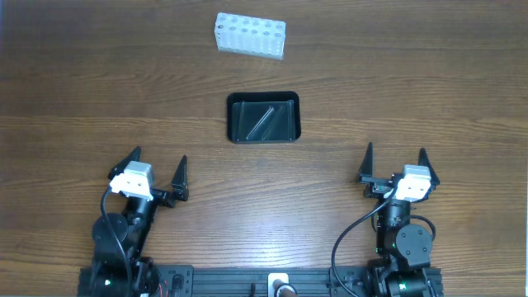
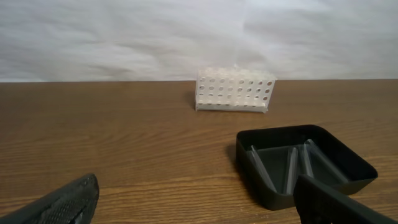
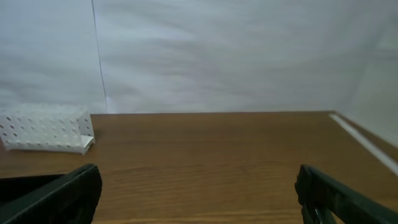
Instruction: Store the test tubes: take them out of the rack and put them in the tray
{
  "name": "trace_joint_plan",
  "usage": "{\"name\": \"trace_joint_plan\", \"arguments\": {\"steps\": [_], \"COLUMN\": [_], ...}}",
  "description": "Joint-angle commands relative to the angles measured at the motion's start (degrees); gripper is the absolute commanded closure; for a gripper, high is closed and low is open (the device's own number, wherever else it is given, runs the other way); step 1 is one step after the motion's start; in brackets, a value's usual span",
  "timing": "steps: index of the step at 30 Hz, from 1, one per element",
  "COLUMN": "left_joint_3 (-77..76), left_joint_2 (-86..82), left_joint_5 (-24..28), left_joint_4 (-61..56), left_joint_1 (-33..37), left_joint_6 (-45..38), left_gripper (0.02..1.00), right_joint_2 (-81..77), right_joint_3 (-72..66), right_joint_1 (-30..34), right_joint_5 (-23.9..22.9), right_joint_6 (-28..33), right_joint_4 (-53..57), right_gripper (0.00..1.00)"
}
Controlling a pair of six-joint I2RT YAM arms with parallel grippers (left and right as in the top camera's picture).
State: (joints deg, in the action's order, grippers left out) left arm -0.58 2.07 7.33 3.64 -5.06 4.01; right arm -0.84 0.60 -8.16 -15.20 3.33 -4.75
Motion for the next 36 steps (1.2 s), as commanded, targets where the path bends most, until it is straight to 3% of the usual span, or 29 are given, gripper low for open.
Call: {"name": "trace_joint_plan", "arguments": {"steps": [1, 6, 11, 36], "left_joint_3": [0.3, 0.2, 0.2, 0.2], "left_joint_2": [-0.6, -0.6, -0.6, -0.6], "left_joint_5": [0.8, 0.8, 0.8, 0.8], "left_joint_4": [0.1, 0.1, 0.1, 0.1], "left_joint_1": [0.3, 0.3, 0.3, 0.3], "left_joint_6": [-1.0, -1.0, -1.0, -1.0], "left_gripper": [0.020, 0.020, 0.020, 0.023], "right_joint_2": [0.5, 0.5, 0.5, 0.5], "right_joint_3": [-0.3, -0.3, -0.3, -0.3], "right_joint_1": [4.6, 8.5, 8.4, 8.5], "right_joint_5": [10.3, 17.2, 17.3, 17.3], "right_joint_6": [3.0, 3.0, 2.9, 2.3], "right_joint_4": [0.7, 4.6, 9.1, 9.0], "right_gripper": [0.009, 0.009, 0.007, 0.009]}}
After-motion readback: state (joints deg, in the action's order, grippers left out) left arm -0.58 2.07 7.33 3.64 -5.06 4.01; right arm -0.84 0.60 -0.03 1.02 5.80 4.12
